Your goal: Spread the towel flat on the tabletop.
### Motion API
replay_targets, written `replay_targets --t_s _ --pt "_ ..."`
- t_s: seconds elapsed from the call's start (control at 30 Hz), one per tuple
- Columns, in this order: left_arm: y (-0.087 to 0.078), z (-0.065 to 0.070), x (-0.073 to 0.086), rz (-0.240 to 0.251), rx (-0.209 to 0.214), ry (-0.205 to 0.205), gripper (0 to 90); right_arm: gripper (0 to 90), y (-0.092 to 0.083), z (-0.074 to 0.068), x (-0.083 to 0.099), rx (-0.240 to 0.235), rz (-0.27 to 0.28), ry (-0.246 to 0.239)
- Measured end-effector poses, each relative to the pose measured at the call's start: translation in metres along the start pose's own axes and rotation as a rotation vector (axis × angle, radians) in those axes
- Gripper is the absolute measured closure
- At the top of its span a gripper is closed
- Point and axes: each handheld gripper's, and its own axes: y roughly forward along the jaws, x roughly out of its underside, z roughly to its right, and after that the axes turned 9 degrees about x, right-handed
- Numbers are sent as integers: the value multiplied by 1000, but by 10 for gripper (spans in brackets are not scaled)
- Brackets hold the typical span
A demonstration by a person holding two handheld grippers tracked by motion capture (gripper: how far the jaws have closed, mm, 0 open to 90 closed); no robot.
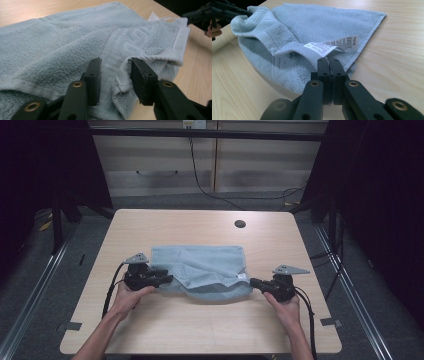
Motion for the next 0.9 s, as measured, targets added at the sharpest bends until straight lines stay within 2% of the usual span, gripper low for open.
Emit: replay_targets --t_s 0.1,0.13,0.17,0.2,0.27,0.37,0.53,0.6,0.9 --pt "0 4 0 -6 -10 16 580 883 0 0 0 2 -2 -2" --pt "0 6 0 -13 -13 37 625 883 -1 0 0 1 1 0" --pt "0 9 1 -18 -2 56 746 883 -2 0 0 -1 1 2" --pt "-1 11 1 -24 -2 64 781 883 -2 0 0 2 5 -5" --pt "-6 14 0 4 5 61 846 883 -6 0 -2 -2 15 -1" --pt "-21 16 -8 87 35 34 857 883 -13 1 -6 -2 37 6" --pt "-49 28 -31 165 26 81 857 884 -29 -1 -22 1 84 -12" --pt "-59 33 -40 200 20 90 857 885 -36 -3 -34 -1 109 -24" --pt "-99 50 -75 296 -12 149 857 891 -75 -20 -96 -1 232 -101"
